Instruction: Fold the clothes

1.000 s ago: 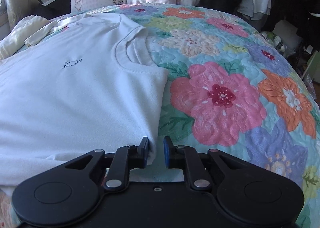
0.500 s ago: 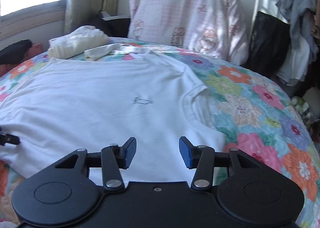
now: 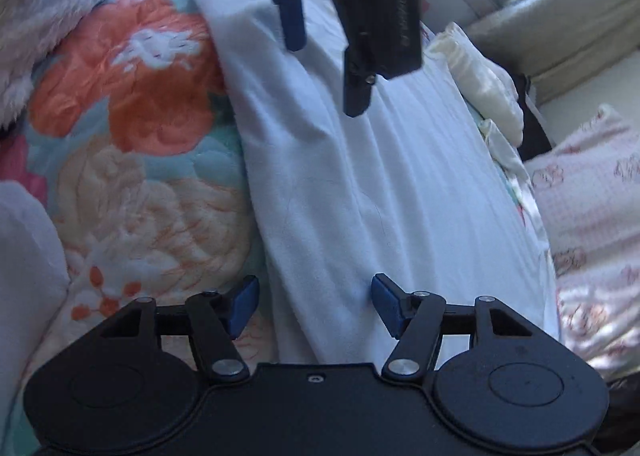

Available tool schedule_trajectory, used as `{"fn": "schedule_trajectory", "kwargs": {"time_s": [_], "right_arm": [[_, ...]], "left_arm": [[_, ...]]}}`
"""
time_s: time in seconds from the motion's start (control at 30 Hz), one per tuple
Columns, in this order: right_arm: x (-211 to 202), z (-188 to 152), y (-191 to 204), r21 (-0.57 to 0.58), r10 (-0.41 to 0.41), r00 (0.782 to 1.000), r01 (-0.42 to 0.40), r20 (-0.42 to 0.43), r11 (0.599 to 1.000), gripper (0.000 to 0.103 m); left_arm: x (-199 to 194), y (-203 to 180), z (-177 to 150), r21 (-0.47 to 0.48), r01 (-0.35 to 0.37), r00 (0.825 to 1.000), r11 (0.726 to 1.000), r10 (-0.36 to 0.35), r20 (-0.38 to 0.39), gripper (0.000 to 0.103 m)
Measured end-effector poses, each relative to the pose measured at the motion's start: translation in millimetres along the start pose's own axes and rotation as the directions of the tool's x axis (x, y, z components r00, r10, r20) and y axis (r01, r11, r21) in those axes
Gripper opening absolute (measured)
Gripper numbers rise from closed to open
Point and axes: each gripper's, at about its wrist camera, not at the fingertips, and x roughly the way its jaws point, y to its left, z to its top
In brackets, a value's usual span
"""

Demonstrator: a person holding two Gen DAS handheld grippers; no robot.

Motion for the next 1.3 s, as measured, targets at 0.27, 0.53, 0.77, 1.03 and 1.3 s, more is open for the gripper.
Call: {"fn": "schedule_trajectory", "kwargs": {"time_s": [0.27,0.53,0.77,1.03,1.3], "right_arm": [[-7.0,13.8,-45.8,0.19,0.077,0.976,-0.116,0.202,0.975,0.016],[-5.5,1.7,-79.7,0.395,-0.009,0.976,-0.079,0.217,0.915,0.001],[-3.0,-23.2,-122.3,0.523,-0.115,0.984,0.026,0.137,0.852,0.001],[13.6,-74.8,-166.1,0.736,-0.207,0.978,0.153,-0.018,0.659,0.001],[5.1,-115.4,-179.0,0.84,-0.275,0.957,0.221,-0.09,0.495,0.001]], "left_arm": [[-7.3,28.3,4.9,-0.211,0.165,0.986,0.963,-0.155,0.065,0.081],[-12.3,29.6,6.3,-0.232,0.225,0.971,0.946,-0.2,0.129,0.081],[-12.3,28.5,4.1,-0.232,0.246,0.967,0.941,-0.222,0.124,0.083],[-5.6,7.0,-0.5,-0.136,0.231,0.973,0.963,-0.226,0.052,0.084],[-0.6,-14.0,-7.4,-0.045,0.235,0.972,0.971,-0.235,-0.001,0.084]]}}
